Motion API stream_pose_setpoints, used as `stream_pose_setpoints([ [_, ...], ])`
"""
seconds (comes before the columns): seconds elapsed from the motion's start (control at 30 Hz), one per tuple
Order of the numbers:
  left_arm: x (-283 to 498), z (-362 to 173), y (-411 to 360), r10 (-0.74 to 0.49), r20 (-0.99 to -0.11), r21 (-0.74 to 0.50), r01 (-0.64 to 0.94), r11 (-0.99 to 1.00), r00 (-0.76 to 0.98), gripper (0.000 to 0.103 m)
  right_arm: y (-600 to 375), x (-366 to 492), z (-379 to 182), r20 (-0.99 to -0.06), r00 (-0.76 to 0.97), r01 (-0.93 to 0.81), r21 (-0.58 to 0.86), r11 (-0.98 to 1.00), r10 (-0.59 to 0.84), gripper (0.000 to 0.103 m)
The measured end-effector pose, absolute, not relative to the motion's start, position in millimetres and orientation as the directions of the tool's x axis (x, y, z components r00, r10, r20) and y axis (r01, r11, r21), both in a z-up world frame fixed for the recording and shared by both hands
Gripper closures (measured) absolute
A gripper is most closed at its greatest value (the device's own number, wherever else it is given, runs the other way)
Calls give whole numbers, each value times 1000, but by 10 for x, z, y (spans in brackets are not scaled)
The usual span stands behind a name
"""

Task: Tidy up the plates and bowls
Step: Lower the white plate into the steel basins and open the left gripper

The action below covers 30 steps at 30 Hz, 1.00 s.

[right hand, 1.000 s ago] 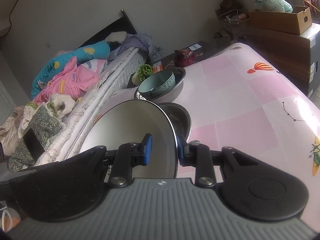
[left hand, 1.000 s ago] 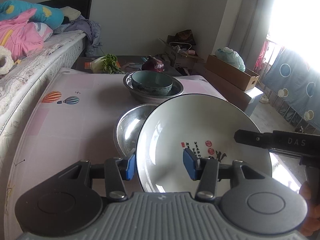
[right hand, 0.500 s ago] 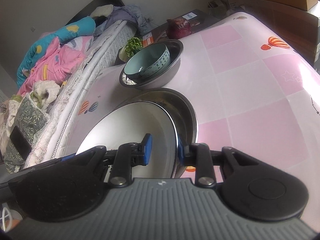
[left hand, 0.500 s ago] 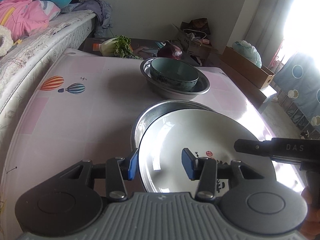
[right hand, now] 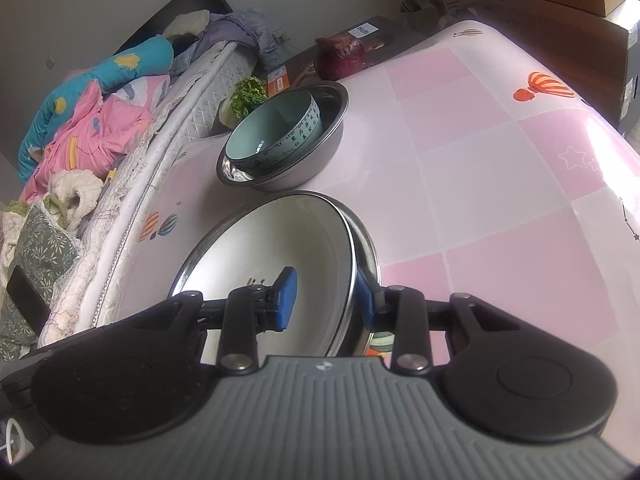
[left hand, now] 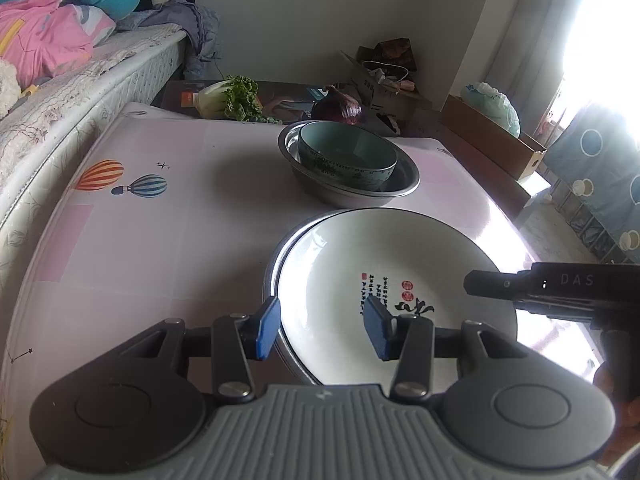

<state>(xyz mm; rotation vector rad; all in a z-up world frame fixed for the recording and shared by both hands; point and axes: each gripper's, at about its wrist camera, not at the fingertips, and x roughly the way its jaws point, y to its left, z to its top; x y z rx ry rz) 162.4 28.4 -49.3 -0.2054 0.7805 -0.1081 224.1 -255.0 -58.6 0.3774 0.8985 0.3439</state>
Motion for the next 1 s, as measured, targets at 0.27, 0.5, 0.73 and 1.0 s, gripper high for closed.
stream_pose_setpoints([
  [0.27, 1559, -429, 315, -152, -678, -212, 7, 977, 719, 56, -2574, 2214, -543, -683, 575, -109, 482, 869, 451, 62],
  [0.5, 1474, -390, 349, -140, -674, -216, -13, 976, 726, 55, -2556, 2153, -281, -664, 639, -142, 393, 908, 388, 51],
  [0.73, 1371, -381, 385, -130, -678, -220, -31, 975, 724, 52, -2682, 2023, -83, -625, 682, -140, 398, 907, 379, 44],
  [1.0, 1257, -328, 407, -114, -687, -211, -47, 976, 718, 40, -2838, 1663, -212, -610, 688, -93, 463, 882, 393, 29],
])
